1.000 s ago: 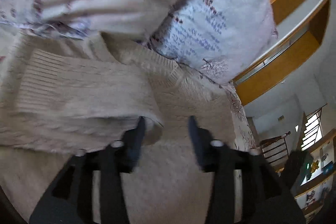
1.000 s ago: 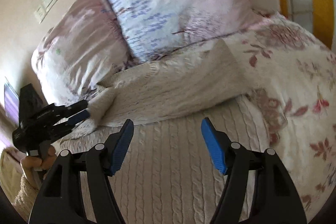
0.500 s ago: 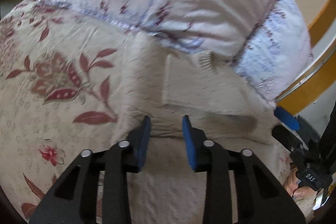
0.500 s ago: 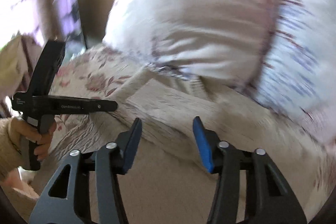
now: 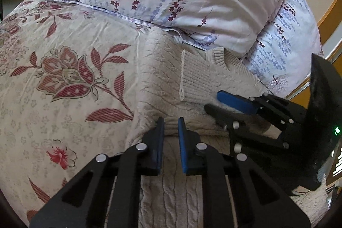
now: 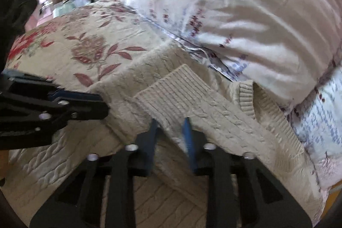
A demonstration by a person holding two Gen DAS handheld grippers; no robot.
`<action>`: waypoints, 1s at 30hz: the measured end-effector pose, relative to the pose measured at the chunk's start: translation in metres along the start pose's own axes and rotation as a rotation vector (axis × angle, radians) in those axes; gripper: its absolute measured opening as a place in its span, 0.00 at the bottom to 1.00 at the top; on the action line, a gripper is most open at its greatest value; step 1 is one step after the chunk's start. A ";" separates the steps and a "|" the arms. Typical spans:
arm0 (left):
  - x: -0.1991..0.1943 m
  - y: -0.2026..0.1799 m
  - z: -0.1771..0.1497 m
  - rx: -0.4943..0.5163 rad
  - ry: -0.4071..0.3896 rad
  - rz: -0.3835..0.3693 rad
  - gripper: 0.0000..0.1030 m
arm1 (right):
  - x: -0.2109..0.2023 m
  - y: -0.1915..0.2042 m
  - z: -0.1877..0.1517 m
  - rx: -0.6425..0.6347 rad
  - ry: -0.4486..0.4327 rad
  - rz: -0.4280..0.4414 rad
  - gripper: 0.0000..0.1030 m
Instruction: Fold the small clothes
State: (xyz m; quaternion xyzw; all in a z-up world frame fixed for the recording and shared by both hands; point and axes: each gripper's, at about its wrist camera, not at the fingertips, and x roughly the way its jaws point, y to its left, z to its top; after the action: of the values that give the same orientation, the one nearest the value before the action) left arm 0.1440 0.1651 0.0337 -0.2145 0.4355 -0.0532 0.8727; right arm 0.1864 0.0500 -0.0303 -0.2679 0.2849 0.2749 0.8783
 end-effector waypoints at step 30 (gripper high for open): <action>-0.007 0.002 -0.002 -0.047 0.016 -0.055 0.23 | -0.109 -0.236 -0.239 1.384 -0.134 0.112 0.39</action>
State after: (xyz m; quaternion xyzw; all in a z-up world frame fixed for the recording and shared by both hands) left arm 0.1383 0.1686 0.0371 -0.2463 0.4374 -0.0685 0.8621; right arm 0.1767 -0.3025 -0.0516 0.3861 0.3534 0.0910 0.8472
